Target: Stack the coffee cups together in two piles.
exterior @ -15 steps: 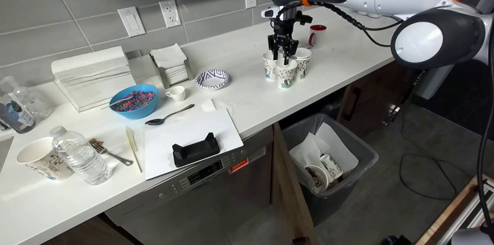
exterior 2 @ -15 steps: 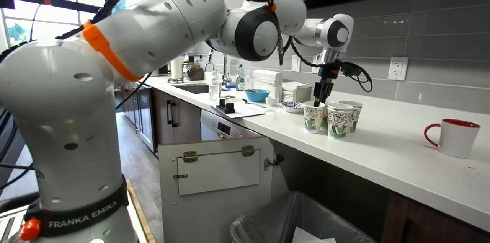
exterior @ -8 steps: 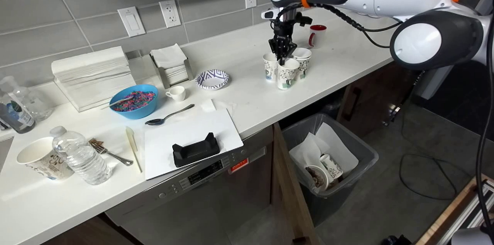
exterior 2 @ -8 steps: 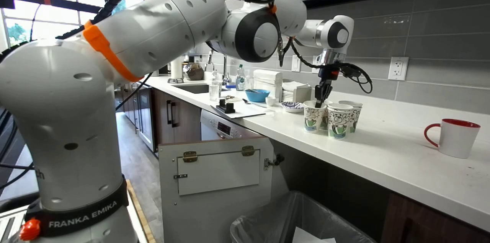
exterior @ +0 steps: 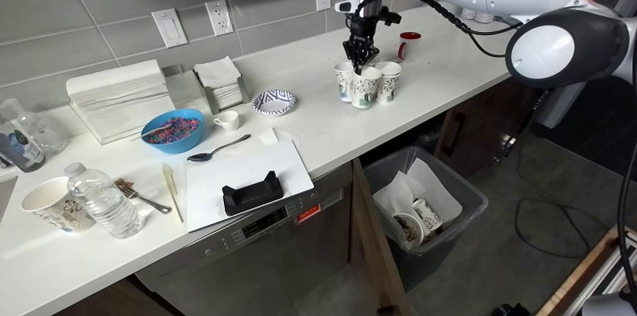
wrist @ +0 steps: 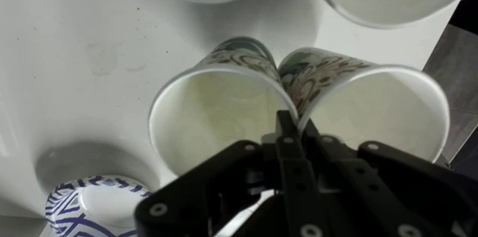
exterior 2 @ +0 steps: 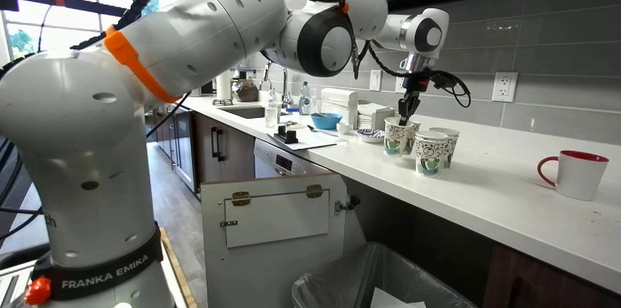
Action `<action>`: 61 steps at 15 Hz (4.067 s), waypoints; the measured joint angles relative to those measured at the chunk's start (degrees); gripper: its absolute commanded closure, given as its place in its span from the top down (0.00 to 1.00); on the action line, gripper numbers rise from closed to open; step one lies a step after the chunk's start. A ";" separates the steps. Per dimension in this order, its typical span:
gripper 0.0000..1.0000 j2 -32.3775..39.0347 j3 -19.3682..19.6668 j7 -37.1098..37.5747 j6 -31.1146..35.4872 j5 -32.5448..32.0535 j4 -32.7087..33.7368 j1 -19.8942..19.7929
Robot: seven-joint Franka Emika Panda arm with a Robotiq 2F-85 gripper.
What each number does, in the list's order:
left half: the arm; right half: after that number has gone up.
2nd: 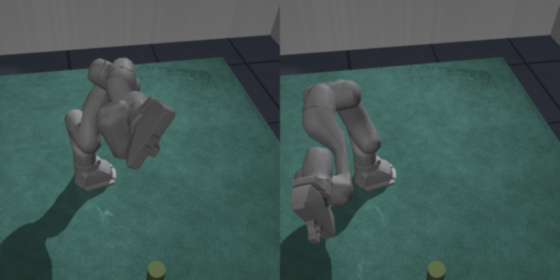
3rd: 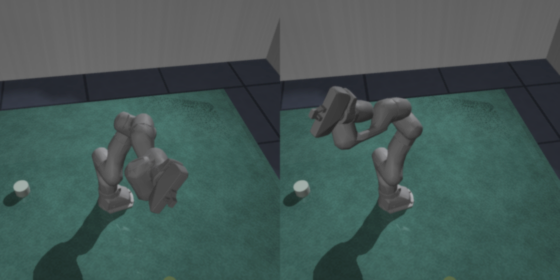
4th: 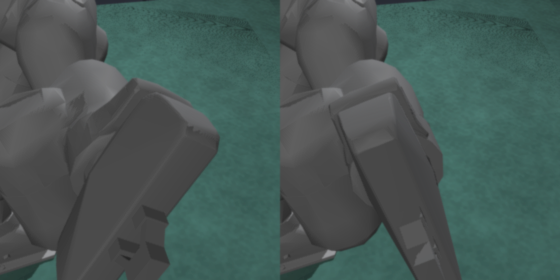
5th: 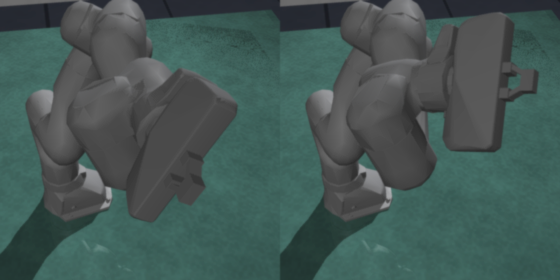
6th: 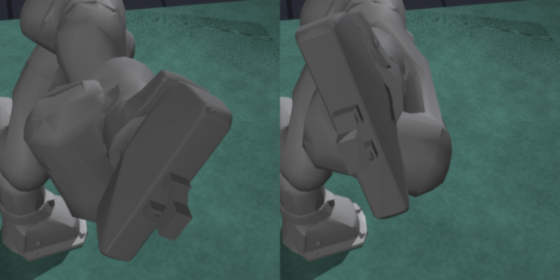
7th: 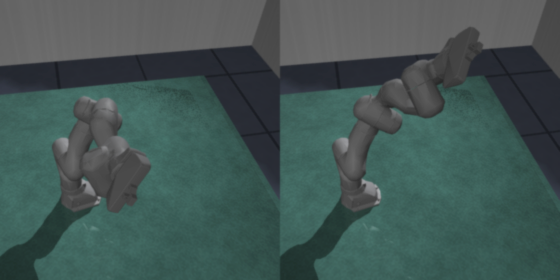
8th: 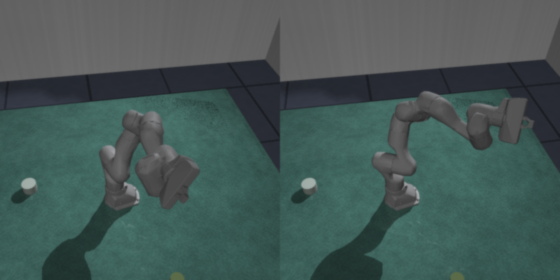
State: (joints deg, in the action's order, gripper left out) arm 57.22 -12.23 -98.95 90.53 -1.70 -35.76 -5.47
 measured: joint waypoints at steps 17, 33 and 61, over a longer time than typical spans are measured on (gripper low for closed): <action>0.01 -9.73 2.07 -0.49 -0.04 -4.83 1.38 -0.27; 0.01 -9.19 3.84 -3.84 -0.61 -5.10 0.65 -3.27; 0.01 -7.18 3.61 -6.09 -0.58 -4.51 0.62 -3.72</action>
State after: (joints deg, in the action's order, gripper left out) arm 50.04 -8.62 -105.05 89.95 -6.21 -35.14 -9.19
